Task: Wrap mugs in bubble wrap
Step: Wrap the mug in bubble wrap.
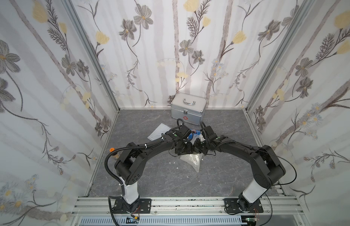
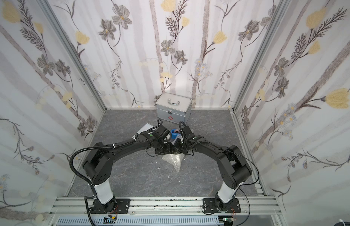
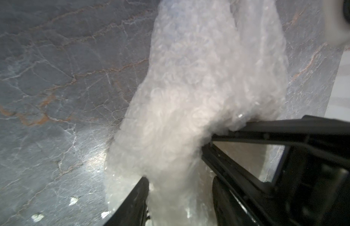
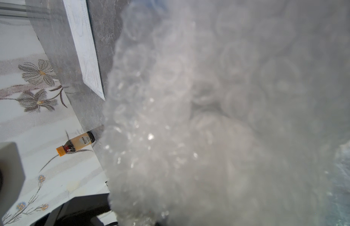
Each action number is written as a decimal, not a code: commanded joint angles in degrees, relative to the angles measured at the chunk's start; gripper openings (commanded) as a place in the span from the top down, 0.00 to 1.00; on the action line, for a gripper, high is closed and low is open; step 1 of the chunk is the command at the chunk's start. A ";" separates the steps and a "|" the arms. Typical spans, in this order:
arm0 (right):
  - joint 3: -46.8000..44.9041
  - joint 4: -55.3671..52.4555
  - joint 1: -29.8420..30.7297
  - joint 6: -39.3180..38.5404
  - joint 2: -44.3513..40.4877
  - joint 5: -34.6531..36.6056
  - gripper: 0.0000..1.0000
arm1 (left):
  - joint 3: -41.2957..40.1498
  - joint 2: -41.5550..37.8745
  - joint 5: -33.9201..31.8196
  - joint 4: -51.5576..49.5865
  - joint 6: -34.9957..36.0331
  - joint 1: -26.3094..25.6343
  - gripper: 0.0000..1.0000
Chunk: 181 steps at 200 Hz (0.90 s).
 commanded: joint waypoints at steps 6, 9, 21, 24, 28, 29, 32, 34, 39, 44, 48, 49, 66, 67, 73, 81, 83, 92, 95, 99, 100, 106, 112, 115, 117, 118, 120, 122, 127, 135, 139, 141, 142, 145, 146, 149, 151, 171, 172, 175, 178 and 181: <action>0.41 2.17 0.32 0.88 -0.37 -1.15 1.00 | 0.27 1.95 1.53 0.29 1.57 -0.31 0.48; 0.41 2.13 0.33 0.88 -0.41 -1.19 1.00 | 0.28 2.01 1.48 0.12 1.64 -0.31 0.48; 0.41 2.00 0.32 0.79 -0.75 -1.29 0.97 | 0.44 2.35 0.59 -1.01 1.87 -0.31 0.49; 0.41 1.96 0.34 0.79 -0.91 -1.31 0.96 | 0.50 2.42 0.36 -1.26 1.97 -0.31 0.50; 0.46 1.84 0.32 0.79 -1.05 -1.21 0.94 | 0.60 2.52 0.06 -1.75 2.04 -0.31 0.50; 0.48 1.81 0.37 0.79 -1.09 -1.25 0.93 | 0.62 2.53 -0.07 -1.82 2.06 -0.31 0.50; 0.50 1.78 0.33 0.79 -1.26 -1.14 0.91 | 0.68 2.66 -0.31 -2.12 2.15 -0.30 0.50; 0.50 1.78 0.32 0.71 -1.44 -1.07 0.90 | 0.71 2.68 -0.49 -2.37 2.17 -0.31 0.50; 0.57 1.65 0.37 0.64 -1.70 -0.90 0.89 | 0.81 2.71 -0.99 -2.85 2.29 -0.31 0.51; 0.65 1.46 0.37 0.62 -2.02 -0.75 0.88 | 0.89 2.73 -1.43 -3.23 2.35 -0.31 0.51; 0.74 1.29 0.35 0.62 -2.27 -0.51 0.88 | 0.95 2.75 -1.70 -3.45 2.27 -0.31 0.51; 0.75 1.23 0.34 0.62 -2.35 -0.46 0.88 | 0.92 2.74 -1.78 -3.55 2.31 -0.27 0.51; 1.07 0.46 0.24 0.62 -3.26 0.24 0.83 | 1.09 2.83 -2.55 -4.18 2.23 -0.30 0.51; 1.09 0.50 0.28 0.62 -3.29 0.27 0.83 | 1.08 2.86 -2.60 -4.18 2.24 -0.31 0.52; 1.20 0.09 0.28 0.62 -3.42 0.50 0.82 | 1.16 2.96 -2.88 -4.33 2.26 -0.19 0.51; 1.29 -0.15 0.31 0.62 -3.73 0.71 0.81 | 1.30 2.98 -3.12 -4.52 2.22 -0.22 0.52; 1.29 -0.15 0.28 0.68 -3.82 0.71 0.81 | 1.37 3.05 -3.15 -4.48 2.25 -0.22 0.52; 1.24 -0.31 0.19 0.70 -4.09 1.00 0.81 | 1.61 3.27 -3.10 -4.53 2.24 -0.29 0.52; 1.21 -0.33 0.16 0.70 -4.19 1.13 0.80 | 1.67 3.30 -3.02 -4.50 2.25 -0.23 0.52; 1.20 -0.41 0.15 0.77 -4.27 1.16 0.80 | 1.96 3.40 -3.03 -4.55 2.19 -0.23 0.52; 1.20 -0.37 0.15 0.78 -4.28 1.17 0.80 | 1.96 3.41 -3.02 -4.58 2.18 -0.22 0.52; 1.20 -0.58 0.09 0.79 -4.37 1.26 0.80 | 2.21 3.51 -2.88 -4.61 2.23 -0.22 0.52; 1.20 -0.70 0.11 0.73 -4.53 1.35 0.78 | 2.38 3.60 -2.84 -4.60 2.17 -0.22 0.52; 1.20 -0.68 0.08 0.71 -4.59 1.42 0.77 | 2.54 3.70 -2.76 -4.63 2.13 -0.22 0.52; 1.20 -0.73 0.08 0.70 -4.69 1.39 0.77 | 2.67 3.74 -2.75 -4.62 2.16 -0.22 0.52; 1.20 -0.75 0.07 0.70 -4.71 1.41 0.77 | 2.66 3.76 -2.75 -4.62 2.17 -0.22 0.52; 1.20 -0.77 0.06 0.70 -4.79 1.50 0.77 | 2.72 3.77 -2.81 -4.66 2.17 -0.22 0.52; 1.20 -0.79 0.04 0.64 -4.85 1.52 0.77 | 2.87 3.78 -2.80 -4.63 2.17 -0.22 0.52; 1.20 -0.98 -0.03 0.62 -5.09 1.68 0.75 | 3.02 3.88 -2.78 -4.65 2.16 -0.24 0.52; 1.12 -1.11 -0.11 0.54 -5.47 1.94 0.75 | 3.28 3.98 -2.79 -4.78 2.17 -0.20 0.52; 1.20 -1.20 -0.10 0.45 -5.70 2.05 0.75 | 3.47 4.04 -2.79 -4.83 2.17 -0.22 0.52; 1.18 -1.27 -0.16 0.44 -5.76 2.16 0.75 | 3.58 4.06 -2.82 -4.82 2.19 -0.22 0.52; 1.19 -1.29 -0.18 0.44 -5.81 2.20 0.75 | 3.60 4.05 -2.78 -4.85 2.23 -0.22 0.52; 1.20 -1.34 -0.16 0.36 -5.98 2.36 0.75 | 3.66 4.05 -2.80 -4.87 2.19 -0.24 0.52; 1.20 -1.36 -0.14 0.36 -6.01 2.34 0.74 | 3.73 4.09 -2.77 -4.92 2.22 -0.23 0.52; 1.20 -1.50 -0.25 0.26 -6.18 2.43 0.75 | 3.90 4.20 -2.75 -4.96 2.25 -0.22 0.52; 1.20 -1.55 -0.22 0.22 -6.32 2.41 0.74 | 4.00 4.15 -2.75 -4.99 2.26 -0.22 0.52; 1.20 -1.74 -0.71 -0.87 -7.89 2.82 0.70 | 4.66 4.57 -2.66 -5.23 2.41 -0.23 0.52; 1.20 -1.69 -0.68 -0.96 -8.02 2.87 0.70 | 4.67 4.61 -2.66 -5.27 2.38 -0.27 0.52; 1.20 -1.70 -0.80 -1.23 -8.32 3.02 0.67 | 4.72 4.65 -2.68 -5.31 2.43 -0.23 0.52; 1.20 -1.71 -0.84 -1.49 -8.71 3.21 0.65 | 4.77 4.79 -2.67 -5.36 2.43 -0.22 0.52; 1.20 -1.73 -0.94 -1.81 -9.05 3.42 0.63 | 4.92 4.76 -2.66 -5.41 2.51 -0.22 0.52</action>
